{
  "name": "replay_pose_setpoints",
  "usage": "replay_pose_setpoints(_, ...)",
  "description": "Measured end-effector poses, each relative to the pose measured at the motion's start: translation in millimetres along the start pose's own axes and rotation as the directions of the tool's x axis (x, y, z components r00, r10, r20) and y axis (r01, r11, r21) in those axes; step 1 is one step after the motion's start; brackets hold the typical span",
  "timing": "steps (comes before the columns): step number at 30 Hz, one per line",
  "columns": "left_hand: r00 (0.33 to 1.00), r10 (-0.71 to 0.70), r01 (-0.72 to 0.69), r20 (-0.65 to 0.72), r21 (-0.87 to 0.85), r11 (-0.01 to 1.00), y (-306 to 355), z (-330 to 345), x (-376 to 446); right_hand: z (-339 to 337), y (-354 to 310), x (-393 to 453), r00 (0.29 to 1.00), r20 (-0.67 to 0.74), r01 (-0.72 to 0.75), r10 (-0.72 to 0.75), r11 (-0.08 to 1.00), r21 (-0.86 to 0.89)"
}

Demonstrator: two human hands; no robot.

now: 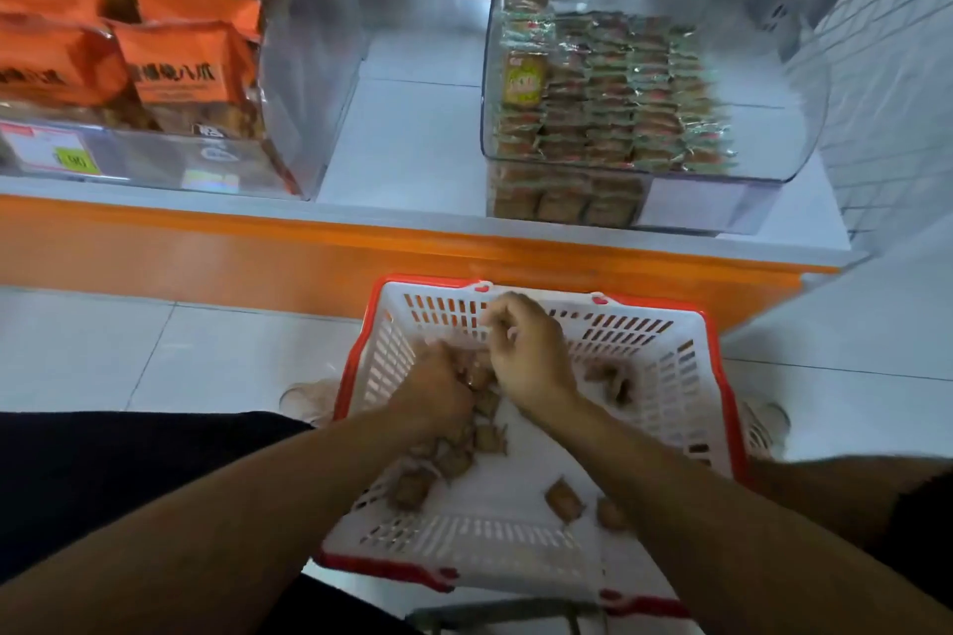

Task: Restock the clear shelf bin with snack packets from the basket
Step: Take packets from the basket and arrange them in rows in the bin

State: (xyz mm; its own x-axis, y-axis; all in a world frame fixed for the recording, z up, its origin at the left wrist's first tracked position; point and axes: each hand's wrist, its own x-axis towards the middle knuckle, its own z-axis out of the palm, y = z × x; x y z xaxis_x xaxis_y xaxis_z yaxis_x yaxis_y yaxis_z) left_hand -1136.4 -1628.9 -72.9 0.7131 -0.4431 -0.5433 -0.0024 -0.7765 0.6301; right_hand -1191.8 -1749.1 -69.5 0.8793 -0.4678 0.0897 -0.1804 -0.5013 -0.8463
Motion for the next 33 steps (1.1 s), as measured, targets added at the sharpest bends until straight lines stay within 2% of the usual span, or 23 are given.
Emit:
replay_pose_setpoints(1, 0.996, -0.028, 0.018, 0.080, 0.121, 0.992, -22.9, 8.0, 6.2, 11.7, 31.1, -12.0, 0.972, 0.147, -0.179, 0.185, 0.983, -0.051)
replay_pose_setpoints(3, 0.981, -0.132, 0.071, 0.144, 0.366, 0.928, -62.0, 20.3, 17.8, 24.2, 84.0, -33.4, 0.826, 0.293, -0.468, 0.481, 0.876, -0.117)
replay_pose_setpoints(4, 0.982, -0.133, 0.064, 0.137, 0.420, 0.905, -76.8, 26.0, 24.4, 27.7, 100.5, -39.8, 0.741, 0.332, -0.564, 0.584, 0.809, -0.165)
replay_pose_setpoints(5, 0.986, -0.100, 0.038, 0.130, 0.411, 0.911, -86.3, 31.0, 30.7, 32.6, 115.2, -42.3, 0.703, 0.347, -0.596, 0.620, 0.781, -0.186)
replay_pose_setpoints(7, 0.992, 0.008, -0.051, 0.129, 0.335, 0.941, -95.2, 38.9, 45.7, 46.7, 132.2, -34.6, 0.760, 0.324, -0.546, 0.564, 0.824, -0.154)
replay_pose_setpoints(9, 0.987, 0.101, -0.147, 0.123, 0.453, 0.879, -103.0, 46.7, 65.6, 63.2, 142.7, -19.0, 0.795, 0.326, -0.513, 0.511, 0.854, -0.086)
replay_pose_setpoints(11, 0.981, 0.108, -0.188, 0.162, 0.646, 0.740, -112.1, 53.2, 85.3, 77.7, 153.3, -5.7, 0.750, 0.390, -0.512, 0.534, 0.842, -0.167)
replay_pose_setpoints(13, 0.980, 0.038, -0.170, 0.195, 0.723, 0.670, -119.6, 56.6, 97.0, 92.3, 161.5, -1.1, 0.713, 0.389, -0.528, 0.584, 0.812, -0.251)
replay_pose_setpoints(14, 0.979, 0.023, -0.168, 0.204, 0.734, 0.658, -124.4, 59.5, 102.1, 100.2, 163.1, -1.0, 0.716, 0.358, -0.554, 0.600, 0.799, -0.232)
replay_pose_setpoints(17, 0.983, 0.070, -0.174, 0.169, 0.742, 0.647, -132.5, 66.0, 115.8, 119.6, 163.6, 2.7, 0.741, 0.208, -0.636, 0.639, 0.767, -0.090)
replay_pose_setpoints(21, 0.985, 0.076, -0.167, 0.156, 0.733, 0.660, -132.5, 68.6, 128.7, 124.7, 168.9, 6.9, 0.678, 0.170, -0.706, 0.716, 0.697, -0.121)
replay_pose_setpoints(24, 0.979, 0.034, -0.172, 0.202, 0.718, 0.675, -134.8, 67.4, 133.8, 119.6, 170.5, 6.8, 0.673, 0.215, -0.676, 0.708, 0.707, -0.210)
replay_pose_setpoints(26, 0.972, -0.005, -0.164, 0.233, 0.698, 0.697, -136.6, 69.0, 133.6, 114.1, 170.5, 5.6, 0.656, 0.258, -0.629, 0.709, 0.703, -0.333)
replay_pose_setpoints(29, 0.964, 0.002, -0.186, 0.266, 0.667, 0.722, -141.5, 75.7, 129.2, 108.1, 172.4, 3.7, 0.640, 0.325, -0.473, 0.696, 0.690, -0.548)
replay_pose_setpoints(33, 0.955, -0.082, -0.104, 0.284, 0.584, 0.805, -142.9, 87.8, 120.6, 110.5, 179.9, 9.3, 0.581, 0.437, -0.415, 0.687, 0.712, -0.567)
